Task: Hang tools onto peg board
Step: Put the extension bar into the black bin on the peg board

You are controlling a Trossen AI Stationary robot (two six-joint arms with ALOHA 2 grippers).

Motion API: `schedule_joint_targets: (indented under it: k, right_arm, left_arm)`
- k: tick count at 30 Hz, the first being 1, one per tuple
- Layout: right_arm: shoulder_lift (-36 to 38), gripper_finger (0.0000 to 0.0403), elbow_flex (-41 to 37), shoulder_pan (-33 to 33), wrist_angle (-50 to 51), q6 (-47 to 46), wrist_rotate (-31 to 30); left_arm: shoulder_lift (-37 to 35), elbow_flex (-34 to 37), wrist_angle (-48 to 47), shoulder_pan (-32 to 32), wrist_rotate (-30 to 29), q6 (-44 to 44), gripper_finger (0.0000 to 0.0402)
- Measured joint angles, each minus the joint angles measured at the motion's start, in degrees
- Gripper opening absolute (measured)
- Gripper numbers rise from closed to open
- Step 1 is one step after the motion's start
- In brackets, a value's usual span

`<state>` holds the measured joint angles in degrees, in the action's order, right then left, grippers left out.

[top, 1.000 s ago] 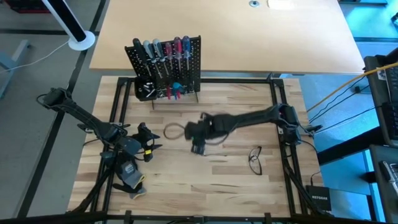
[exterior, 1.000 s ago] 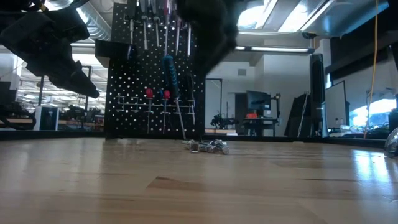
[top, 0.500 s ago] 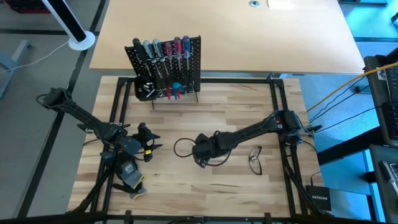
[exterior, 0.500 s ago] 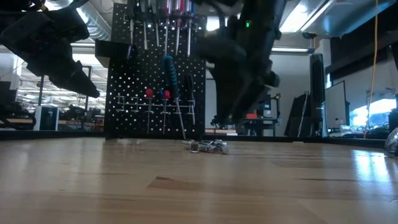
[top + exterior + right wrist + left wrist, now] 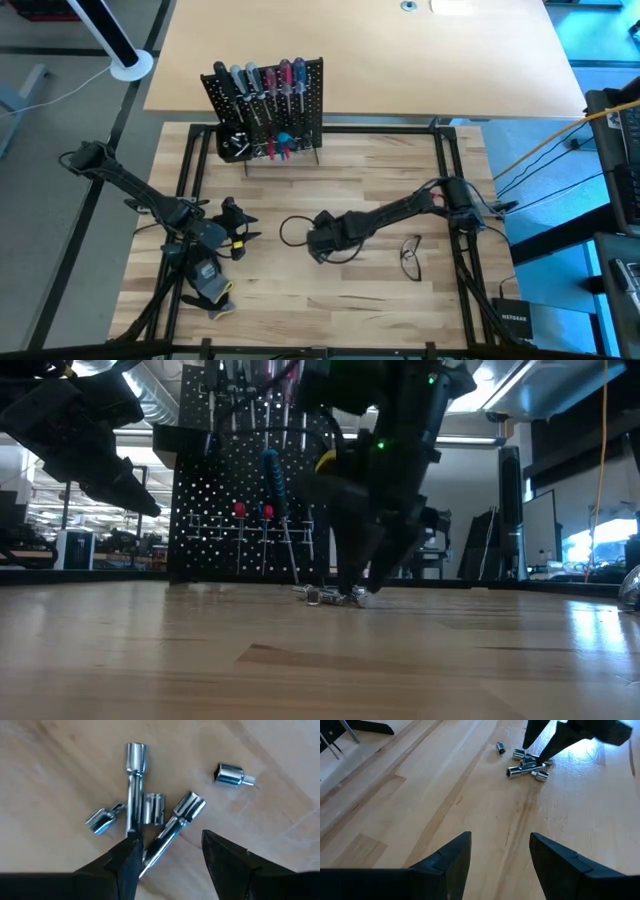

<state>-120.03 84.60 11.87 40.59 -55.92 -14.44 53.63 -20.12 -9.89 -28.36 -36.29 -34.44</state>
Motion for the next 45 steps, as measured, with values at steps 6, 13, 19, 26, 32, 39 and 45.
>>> schedule_joint_targets:
  k: [6,13,19,26,32,39,45]
  right_arm:
    - [-1.1,0.0204,0.0,0.0,1.7,0.2,0.9]
    - [-1.8,0.0155,0.2,0.0,1.3,1.5,0.7]
    - [-1.9,0.0064,0.2,0.0,2.7,3.5,0.4]
    - [-1.9,0.0032,0.2,0.1,6.0,3.8,-1.9]
    - [-2.4,0.0054,4.4,0.0,16.3,5.8,-4.0]
    - [-2.2,0.0040,16.0,-0.3,21.4,14.8,-8.5]
    - [-2.2,0.0045,25.9,-3.1,18.5,27.1,-11.2]
  left_arm:
    - [0.0,0.0,-0.1,0.0,0.0,0.0,0.0192]
    - [0.0,0.0,-0.1,0.0,0.0,0.0,0.0192]
    - [0.0,0.0,-0.1,0.0,0.0,-0.1,0.0192]
    - [0.0,0.0,-0.1,0.0,0.0,-0.1,0.0192]
    - [0.0,0.0,-0.1,0.0,0.0,-0.1,0.0192]
    - [0.0,0.0,-0.1,0.0,0.0,-0.1,0.0192]
    - [0.0,0.0,-0.1,0.0,0.0,-0.1,0.0192]
